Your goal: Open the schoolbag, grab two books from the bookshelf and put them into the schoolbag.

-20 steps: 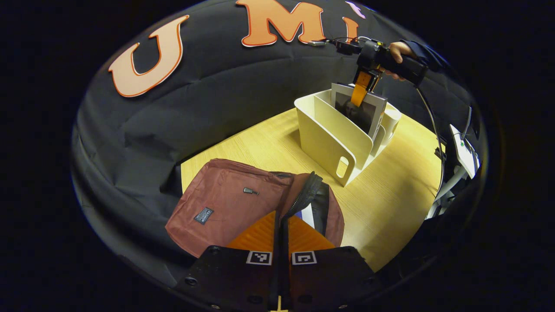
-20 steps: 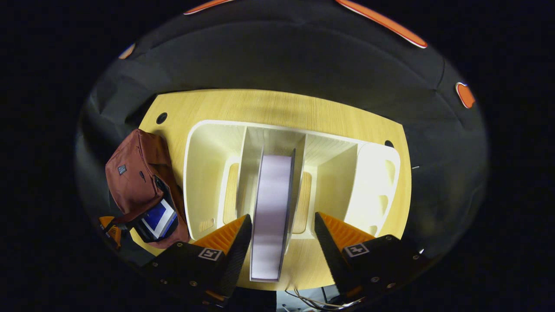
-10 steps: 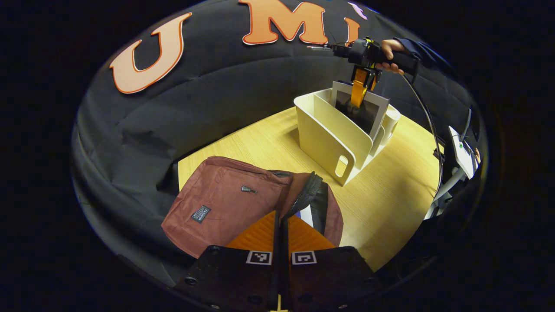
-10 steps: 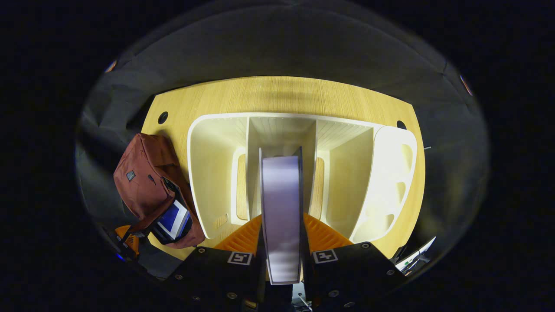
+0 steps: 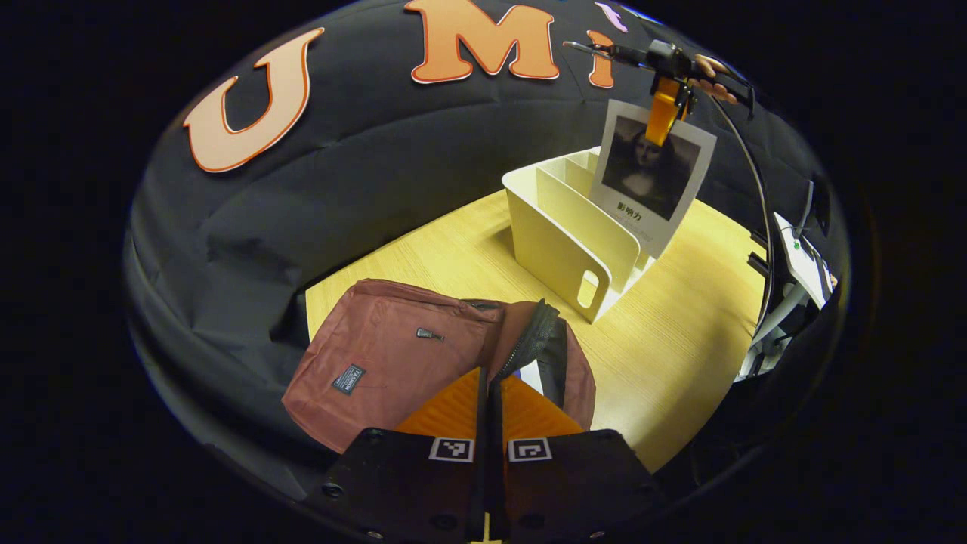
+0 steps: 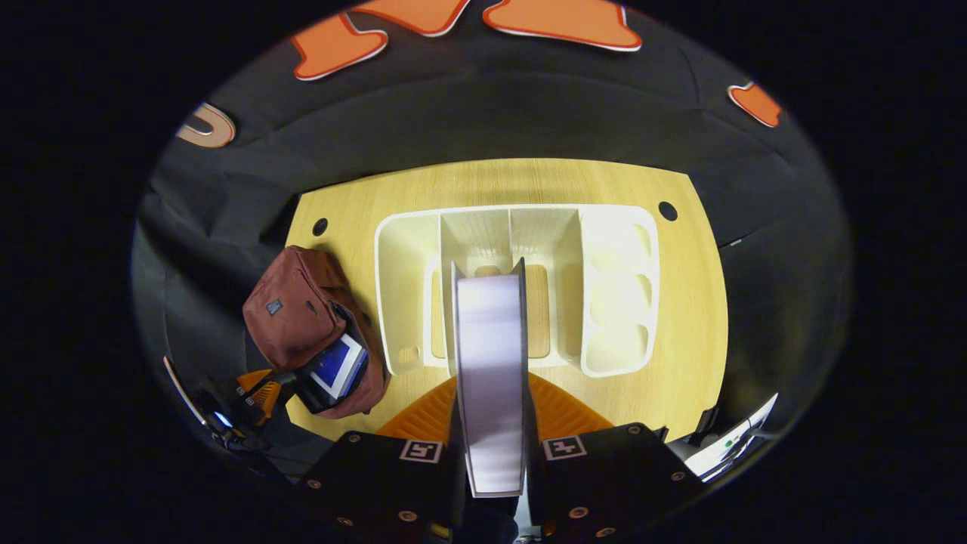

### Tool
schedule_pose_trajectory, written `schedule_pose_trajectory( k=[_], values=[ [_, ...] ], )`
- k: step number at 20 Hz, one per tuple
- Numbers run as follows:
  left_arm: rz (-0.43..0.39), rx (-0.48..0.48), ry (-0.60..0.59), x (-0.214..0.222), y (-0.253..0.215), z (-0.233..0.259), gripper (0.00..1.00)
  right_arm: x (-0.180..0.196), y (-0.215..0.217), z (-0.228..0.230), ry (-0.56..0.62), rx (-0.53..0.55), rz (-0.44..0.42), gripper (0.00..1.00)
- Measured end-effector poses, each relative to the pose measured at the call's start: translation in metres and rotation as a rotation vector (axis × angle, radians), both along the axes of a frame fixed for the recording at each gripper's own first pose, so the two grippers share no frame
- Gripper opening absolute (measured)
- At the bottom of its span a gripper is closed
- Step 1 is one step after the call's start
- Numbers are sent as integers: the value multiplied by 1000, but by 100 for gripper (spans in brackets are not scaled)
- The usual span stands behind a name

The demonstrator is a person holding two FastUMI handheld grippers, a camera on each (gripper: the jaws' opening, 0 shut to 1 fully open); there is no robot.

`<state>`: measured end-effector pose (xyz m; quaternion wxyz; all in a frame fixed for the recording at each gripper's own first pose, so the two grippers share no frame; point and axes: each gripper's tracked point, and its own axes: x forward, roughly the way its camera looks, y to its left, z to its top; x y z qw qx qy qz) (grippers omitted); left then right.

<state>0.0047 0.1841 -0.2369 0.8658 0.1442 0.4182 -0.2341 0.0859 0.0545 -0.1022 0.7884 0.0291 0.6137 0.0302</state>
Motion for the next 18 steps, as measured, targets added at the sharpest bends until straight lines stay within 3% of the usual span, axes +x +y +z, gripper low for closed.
schedule_pose_trajectory(
  k=[6,9,18],
  values=[
    [-12,4,-13,0,0,7,2,-45,9,44,-80,107,-36,34],
    [-25,13,-28,2,2,14,2,-70,26,46,-108,222,-82,33],
    [11,-41,-41,11,20,35,3,-116,100,-9,-99,599,-248,32]
  ],
)
